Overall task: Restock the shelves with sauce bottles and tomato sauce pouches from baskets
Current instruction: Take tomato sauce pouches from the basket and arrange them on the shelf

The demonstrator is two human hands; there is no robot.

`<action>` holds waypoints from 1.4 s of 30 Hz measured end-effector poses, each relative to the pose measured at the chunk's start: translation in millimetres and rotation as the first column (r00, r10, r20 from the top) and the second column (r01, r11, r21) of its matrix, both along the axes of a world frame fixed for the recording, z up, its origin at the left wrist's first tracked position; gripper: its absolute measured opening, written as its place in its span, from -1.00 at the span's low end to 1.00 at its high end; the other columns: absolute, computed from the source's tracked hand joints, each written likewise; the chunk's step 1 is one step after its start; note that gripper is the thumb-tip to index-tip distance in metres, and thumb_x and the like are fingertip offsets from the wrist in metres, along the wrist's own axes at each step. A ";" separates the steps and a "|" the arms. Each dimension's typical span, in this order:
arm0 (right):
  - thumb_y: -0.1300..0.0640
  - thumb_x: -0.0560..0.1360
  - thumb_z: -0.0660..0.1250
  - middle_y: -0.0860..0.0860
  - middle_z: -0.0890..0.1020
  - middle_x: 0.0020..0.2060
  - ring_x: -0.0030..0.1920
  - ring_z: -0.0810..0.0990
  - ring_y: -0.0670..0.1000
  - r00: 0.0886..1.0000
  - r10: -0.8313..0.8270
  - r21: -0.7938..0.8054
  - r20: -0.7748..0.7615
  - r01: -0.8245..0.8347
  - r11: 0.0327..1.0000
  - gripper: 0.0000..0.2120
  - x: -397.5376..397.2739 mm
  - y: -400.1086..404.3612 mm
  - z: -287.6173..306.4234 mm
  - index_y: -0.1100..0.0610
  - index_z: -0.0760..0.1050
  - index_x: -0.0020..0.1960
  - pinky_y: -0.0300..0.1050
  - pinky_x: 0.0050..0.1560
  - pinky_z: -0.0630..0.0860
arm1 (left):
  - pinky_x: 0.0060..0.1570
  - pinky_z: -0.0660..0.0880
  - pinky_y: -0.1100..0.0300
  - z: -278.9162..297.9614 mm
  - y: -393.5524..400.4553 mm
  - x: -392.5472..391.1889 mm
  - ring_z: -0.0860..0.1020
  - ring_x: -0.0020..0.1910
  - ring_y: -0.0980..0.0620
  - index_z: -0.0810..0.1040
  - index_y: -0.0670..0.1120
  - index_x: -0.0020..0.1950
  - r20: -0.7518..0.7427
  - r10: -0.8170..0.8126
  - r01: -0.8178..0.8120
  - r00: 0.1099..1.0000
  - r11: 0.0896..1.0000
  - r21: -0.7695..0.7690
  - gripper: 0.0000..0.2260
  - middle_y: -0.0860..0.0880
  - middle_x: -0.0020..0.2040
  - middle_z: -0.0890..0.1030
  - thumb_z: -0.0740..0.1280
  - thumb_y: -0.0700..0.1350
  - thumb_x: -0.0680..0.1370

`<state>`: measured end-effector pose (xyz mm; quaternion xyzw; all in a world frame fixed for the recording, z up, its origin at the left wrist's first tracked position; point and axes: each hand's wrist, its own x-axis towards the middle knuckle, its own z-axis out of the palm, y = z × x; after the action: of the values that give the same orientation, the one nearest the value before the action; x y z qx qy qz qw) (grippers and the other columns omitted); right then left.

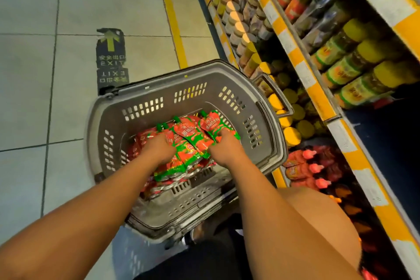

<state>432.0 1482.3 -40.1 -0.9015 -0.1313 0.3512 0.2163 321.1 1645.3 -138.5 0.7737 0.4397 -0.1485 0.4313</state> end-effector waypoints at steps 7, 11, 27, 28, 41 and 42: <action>0.14 0.52 0.36 0.17 0.59 0.24 0.11 0.61 0.22 1.000 0.021 -0.069 -0.004 -0.022 0.997 -0.37 18.7 10.4 -23.4 0.10 0.31 0.56 -0.02 -0.02 0.55 | 0.15 0.61 -0.07 -27.9 5.9 -0.8 0.62 0.14 -0.25 0.36 -0.14 0.41 -0.170 0.108 -0.111 0.979 0.994 -0.003 -0.38 -0.21 0.23 0.60 0.48 -0.02 0.42; 0.17 0.49 0.33 0.20 0.53 0.38 0.25 0.57 0.25 0.998 0.056 -0.101 -0.023 -0.059 0.993 -0.35 24.4 18.7 -35.5 0.14 0.31 0.57 0.11 0.20 0.59 | 0.19 0.59 -0.10 -28.7 5.5 -0.9 0.59 0.20 -0.27 0.30 -0.17 0.45 -0.212 0.171 -0.177 0.962 0.984 -0.012 -0.29 -0.22 0.27 0.57 0.51 -0.01 0.40; 0.17 0.49 0.40 0.20 0.51 0.38 0.28 0.56 0.24 0.973 0.202 -0.223 -0.114 -0.223 0.949 -0.31 46.1 34.8 -92.4 0.17 0.26 0.57 0.12 0.28 0.55 | 0.08 0.66 -0.12 -37.3 11.1 5.2 0.70 -0.04 -0.16 0.58 -0.08 0.08 -0.129 0.501 -0.517 0.856 0.817 -0.256 -0.51 -0.12 0.02 0.71 0.57 -0.06 0.19; 0.17 0.48 0.40 0.20 0.52 0.37 0.27 0.56 0.24 0.972 0.206 -0.221 -0.113 -0.226 0.949 -0.30 47.2 36.1 -95.2 0.17 0.26 0.57 0.13 0.26 0.56 | 0.08 0.66 -0.11 -39.8 10.1 4.8 0.69 -0.04 -0.17 0.59 -0.09 0.07 -0.146 0.472 -0.494 0.870 0.826 -0.273 -0.55 -0.13 0.01 0.70 0.56 -0.08 0.22; 0.05 0.43 0.44 0.14 0.62 0.20 0.25 0.56 0.25 0.965 0.238 -0.348 -0.111 -0.262 0.900 -0.37 57.2 46.0 -119.0 0.10 0.33 0.45 0.13 0.32 0.48 | -0.12 0.50 0.14 -20.0 -0.7 8.6 0.53 -0.14 0.05 0.38 0.02 -0.11 -0.091 0.424 -0.430 0.901 0.845 -0.318 -0.76 -0.03 -0.08 0.55 0.35 -0.28 0.59; 0.03 0.44 0.46 0.13 0.61 0.23 0.28 0.54 0.25 0.965 0.250 -0.369 -0.083 -0.263 0.892 -0.37 57.5 45.8 -117.3 0.09 0.34 0.44 0.10 0.33 0.46 | -0.13 0.52 0.13 -20.8 -0.5 9.5 0.54 -0.12 0.03 0.41 0.00 -0.07 -0.091 0.434 -0.438 0.896 0.837 -0.326 -0.80 -0.04 -0.06 0.56 0.35 -0.27 0.59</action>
<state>489.5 1528.1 -157.5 -0.8950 -0.1757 0.4100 -0.0069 330.6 1644.8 -159.3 0.5665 0.5747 -0.1248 0.5773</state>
